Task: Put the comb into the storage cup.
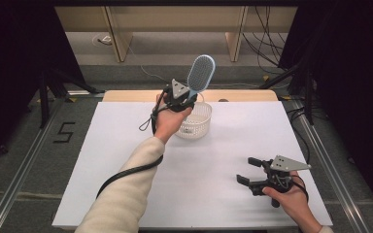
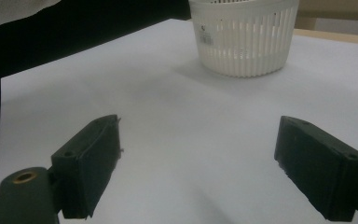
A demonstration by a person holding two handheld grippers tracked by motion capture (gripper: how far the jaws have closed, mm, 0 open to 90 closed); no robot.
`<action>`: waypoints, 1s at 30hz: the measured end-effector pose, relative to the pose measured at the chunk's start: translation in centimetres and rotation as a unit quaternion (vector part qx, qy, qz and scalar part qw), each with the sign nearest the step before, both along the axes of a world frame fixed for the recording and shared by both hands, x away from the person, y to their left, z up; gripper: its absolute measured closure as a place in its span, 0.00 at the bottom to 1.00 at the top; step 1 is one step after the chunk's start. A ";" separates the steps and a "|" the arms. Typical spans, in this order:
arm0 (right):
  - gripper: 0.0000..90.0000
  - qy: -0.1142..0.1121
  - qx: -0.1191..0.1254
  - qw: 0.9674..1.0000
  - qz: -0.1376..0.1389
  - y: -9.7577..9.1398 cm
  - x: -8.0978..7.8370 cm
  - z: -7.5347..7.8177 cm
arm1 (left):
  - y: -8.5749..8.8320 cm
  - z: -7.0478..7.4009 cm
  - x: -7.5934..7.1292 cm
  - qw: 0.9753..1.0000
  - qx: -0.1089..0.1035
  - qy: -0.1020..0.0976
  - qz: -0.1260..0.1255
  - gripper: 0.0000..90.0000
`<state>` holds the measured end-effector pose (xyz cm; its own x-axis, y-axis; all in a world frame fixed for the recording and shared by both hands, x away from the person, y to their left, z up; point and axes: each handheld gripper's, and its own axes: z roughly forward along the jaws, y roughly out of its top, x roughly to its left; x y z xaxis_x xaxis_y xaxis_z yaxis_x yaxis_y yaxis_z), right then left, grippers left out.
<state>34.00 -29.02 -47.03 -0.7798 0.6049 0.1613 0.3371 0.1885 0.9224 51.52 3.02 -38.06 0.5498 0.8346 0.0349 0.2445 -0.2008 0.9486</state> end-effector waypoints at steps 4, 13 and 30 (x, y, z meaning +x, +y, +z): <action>0.17 0.000 -0.001 1.000 0.000 0.0 0.0 0.0 | -0.1 -0.1 0.1 1.000 0.000 0.000 -0.001 0.77; 0.17 0.000 -0.001 1.000 0.001 0.0 0.0 0.0 | -0.2 -0.3 0.3 1.000 -0.002 0.001 0.000 0.77; 0.17 0.000 -0.001 1.000 0.002 0.0 0.0 0.0 | -0.1 -1.1 0.4 1.000 0.005 -0.002 0.000 0.77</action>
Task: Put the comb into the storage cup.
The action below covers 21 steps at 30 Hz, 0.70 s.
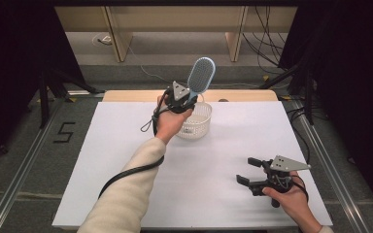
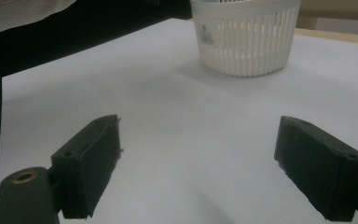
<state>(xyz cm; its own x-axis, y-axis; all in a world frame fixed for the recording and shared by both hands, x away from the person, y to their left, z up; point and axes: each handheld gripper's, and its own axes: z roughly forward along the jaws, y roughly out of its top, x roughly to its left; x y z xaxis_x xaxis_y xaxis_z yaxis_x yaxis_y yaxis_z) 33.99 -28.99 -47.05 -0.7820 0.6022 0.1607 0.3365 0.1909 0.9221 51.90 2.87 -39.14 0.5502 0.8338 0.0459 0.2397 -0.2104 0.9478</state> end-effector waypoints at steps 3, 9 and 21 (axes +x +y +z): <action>0.17 0.000 -0.001 1.000 0.000 0.0 0.0 0.0 | 0.0 -0.2 0.1 1.000 0.002 0.000 0.000 0.77; 0.17 0.000 0.001 1.000 0.000 0.0 0.0 0.0 | 0.1 -0.4 0.2 1.000 0.004 0.000 0.001 0.77; 0.17 0.000 0.000 1.000 0.001 0.0 0.0 0.0 | 0.2 -0.7 0.2 1.000 0.005 0.000 -0.007 0.77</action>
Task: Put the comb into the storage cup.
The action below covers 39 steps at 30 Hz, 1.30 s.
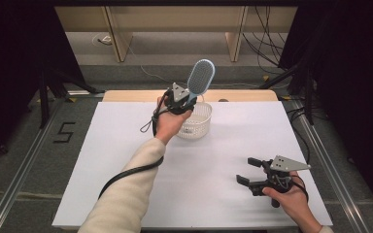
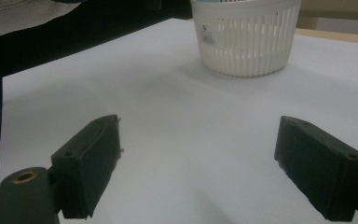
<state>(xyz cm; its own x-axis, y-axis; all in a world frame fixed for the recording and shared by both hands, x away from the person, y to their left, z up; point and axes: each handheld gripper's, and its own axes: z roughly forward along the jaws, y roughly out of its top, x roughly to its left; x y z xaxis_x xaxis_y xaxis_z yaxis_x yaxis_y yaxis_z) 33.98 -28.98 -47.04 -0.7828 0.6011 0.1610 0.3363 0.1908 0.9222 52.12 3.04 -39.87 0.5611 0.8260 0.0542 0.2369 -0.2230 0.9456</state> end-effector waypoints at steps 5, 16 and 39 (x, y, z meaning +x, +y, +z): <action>0.17 0.000 0.000 1.000 0.000 0.0 0.0 0.0 | 0.0 -0.2 0.0 1.000 0.008 -0.004 -0.005 0.77; 0.17 0.002 0.000 1.000 0.000 0.0 0.0 0.0 | 0.0 -0.5 0.0 1.000 0.014 -0.007 -0.008 0.77; 0.17 0.003 0.000 1.000 0.000 0.0 0.0 0.0 | -0.1 -0.6 0.0 0.999 0.027 -0.010 -0.026 0.77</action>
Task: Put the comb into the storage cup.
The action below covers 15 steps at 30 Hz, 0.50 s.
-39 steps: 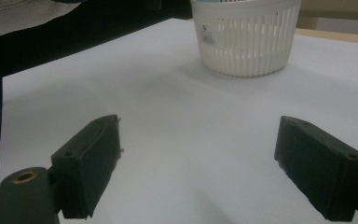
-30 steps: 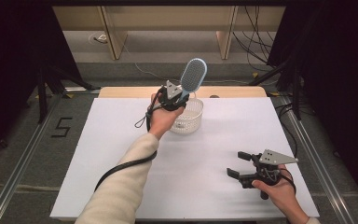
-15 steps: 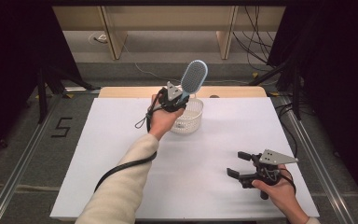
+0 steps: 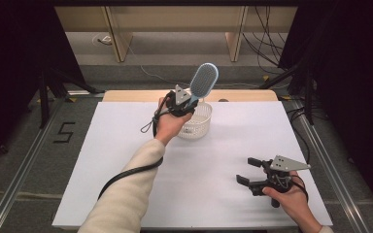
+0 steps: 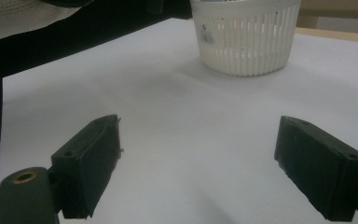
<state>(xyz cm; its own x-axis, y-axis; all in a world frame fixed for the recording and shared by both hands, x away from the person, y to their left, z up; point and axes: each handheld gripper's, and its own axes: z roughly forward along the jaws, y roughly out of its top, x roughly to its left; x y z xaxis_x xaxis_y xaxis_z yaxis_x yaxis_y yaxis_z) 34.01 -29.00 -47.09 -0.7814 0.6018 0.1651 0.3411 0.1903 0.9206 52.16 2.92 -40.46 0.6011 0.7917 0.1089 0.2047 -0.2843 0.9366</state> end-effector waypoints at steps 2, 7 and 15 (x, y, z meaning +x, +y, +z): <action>0.17 0.000 0.000 1.000 0.000 0.0 0.0 0.0 | 0.0 0.0 0.0 1.000 0.004 0.000 -0.003 0.77; 0.17 0.000 0.000 1.000 0.000 0.0 0.0 0.0 | 0.1 -0.1 0.0 1.000 0.007 0.002 -0.008 0.77; 0.17 0.000 0.000 1.000 0.000 0.0 0.0 0.0 | 0.1 -0.3 0.1 1.000 0.012 0.003 -0.015 0.77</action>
<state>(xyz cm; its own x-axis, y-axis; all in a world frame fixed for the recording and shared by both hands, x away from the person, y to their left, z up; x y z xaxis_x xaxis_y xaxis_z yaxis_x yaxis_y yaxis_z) 34.01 -29.00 -47.08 -0.7818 0.6016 0.1641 0.3404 0.1912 0.9206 52.28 3.04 -40.75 0.6256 0.7702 0.1245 0.2003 -0.3128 0.9285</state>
